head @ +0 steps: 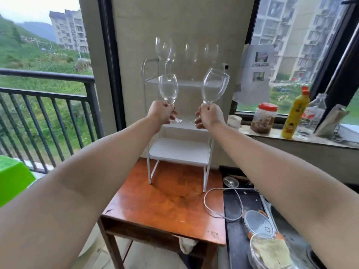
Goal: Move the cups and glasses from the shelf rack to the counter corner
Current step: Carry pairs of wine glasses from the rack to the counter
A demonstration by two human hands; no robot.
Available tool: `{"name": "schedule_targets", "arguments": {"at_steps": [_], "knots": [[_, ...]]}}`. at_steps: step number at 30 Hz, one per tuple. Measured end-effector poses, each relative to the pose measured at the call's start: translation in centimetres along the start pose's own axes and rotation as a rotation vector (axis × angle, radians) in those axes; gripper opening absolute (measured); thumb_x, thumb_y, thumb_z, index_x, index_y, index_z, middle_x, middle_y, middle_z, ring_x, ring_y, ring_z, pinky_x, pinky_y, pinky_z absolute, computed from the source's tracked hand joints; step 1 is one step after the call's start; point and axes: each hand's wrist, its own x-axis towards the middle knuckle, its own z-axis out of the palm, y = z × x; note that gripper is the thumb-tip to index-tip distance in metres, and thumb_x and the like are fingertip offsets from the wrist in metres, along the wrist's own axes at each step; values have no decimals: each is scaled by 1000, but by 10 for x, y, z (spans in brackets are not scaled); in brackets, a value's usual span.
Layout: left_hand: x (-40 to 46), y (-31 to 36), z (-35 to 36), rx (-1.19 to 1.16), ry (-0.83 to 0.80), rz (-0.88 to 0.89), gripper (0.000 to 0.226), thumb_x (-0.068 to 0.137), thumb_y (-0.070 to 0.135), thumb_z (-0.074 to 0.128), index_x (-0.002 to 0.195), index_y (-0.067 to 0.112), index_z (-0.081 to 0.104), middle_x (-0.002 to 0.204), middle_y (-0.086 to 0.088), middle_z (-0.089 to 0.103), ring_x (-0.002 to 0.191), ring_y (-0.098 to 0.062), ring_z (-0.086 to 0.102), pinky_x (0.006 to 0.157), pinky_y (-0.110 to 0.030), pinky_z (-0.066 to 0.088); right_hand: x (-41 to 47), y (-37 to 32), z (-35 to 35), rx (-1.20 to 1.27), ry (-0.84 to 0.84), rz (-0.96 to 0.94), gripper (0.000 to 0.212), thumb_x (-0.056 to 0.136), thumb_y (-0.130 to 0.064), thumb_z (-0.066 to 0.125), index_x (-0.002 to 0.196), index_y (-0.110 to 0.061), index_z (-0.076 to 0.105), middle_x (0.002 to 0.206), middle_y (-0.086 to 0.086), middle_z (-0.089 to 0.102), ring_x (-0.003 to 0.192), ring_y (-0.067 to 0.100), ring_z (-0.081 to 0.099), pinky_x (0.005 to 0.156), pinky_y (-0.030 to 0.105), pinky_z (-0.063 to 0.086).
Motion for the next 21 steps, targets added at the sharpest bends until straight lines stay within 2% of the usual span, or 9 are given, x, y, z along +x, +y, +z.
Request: {"name": "schedule_targets", "arguments": {"at_steps": [3,9,13,16,18,21], "knots": [[-22,-34,2,3,-25,-99,27,98,12,48,72,13,54,70,1,62,49,-6,53,36,-12,39,-25,36,3,-52,-46,60,33,102,-18,34,109,5,55,81,15,57,44,16,53,31,18,42],[-72,-107,13,96,-110,-241,29,97,13,48,69,12,54,74,-4,62,45,-4,53,35,-14,39,-88,107,9,-122,-73,209,19,102,-17,36,97,-3,48,76,8,53,46,15,51,30,19,41],[-124,-149,11,99,-225,-335,25,97,11,48,74,9,58,75,-4,64,53,-9,55,45,-19,42,-145,152,18,-120,-33,338,24,102,-16,38,82,-6,48,71,7,52,43,15,50,29,20,41],[-164,-173,1,137,-298,-392,19,97,13,49,86,4,62,69,-1,61,56,-10,53,47,-19,43,-194,178,24,-149,17,420,20,100,-16,40,87,-4,50,76,10,56,42,15,52,31,20,42],[-191,-191,-4,184,-366,-386,22,96,12,48,80,4,60,70,-2,61,57,-10,54,44,-16,42,-233,194,26,-159,50,495,18,100,-16,40,91,-4,49,77,9,56,43,14,53,32,20,44],[-229,-217,-2,229,-493,-397,25,95,10,48,72,10,57,80,-10,65,61,-15,57,52,-22,47,-292,212,19,-113,112,605,16,100,-15,39,91,-5,47,75,7,54,44,14,52,31,19,42]]}}
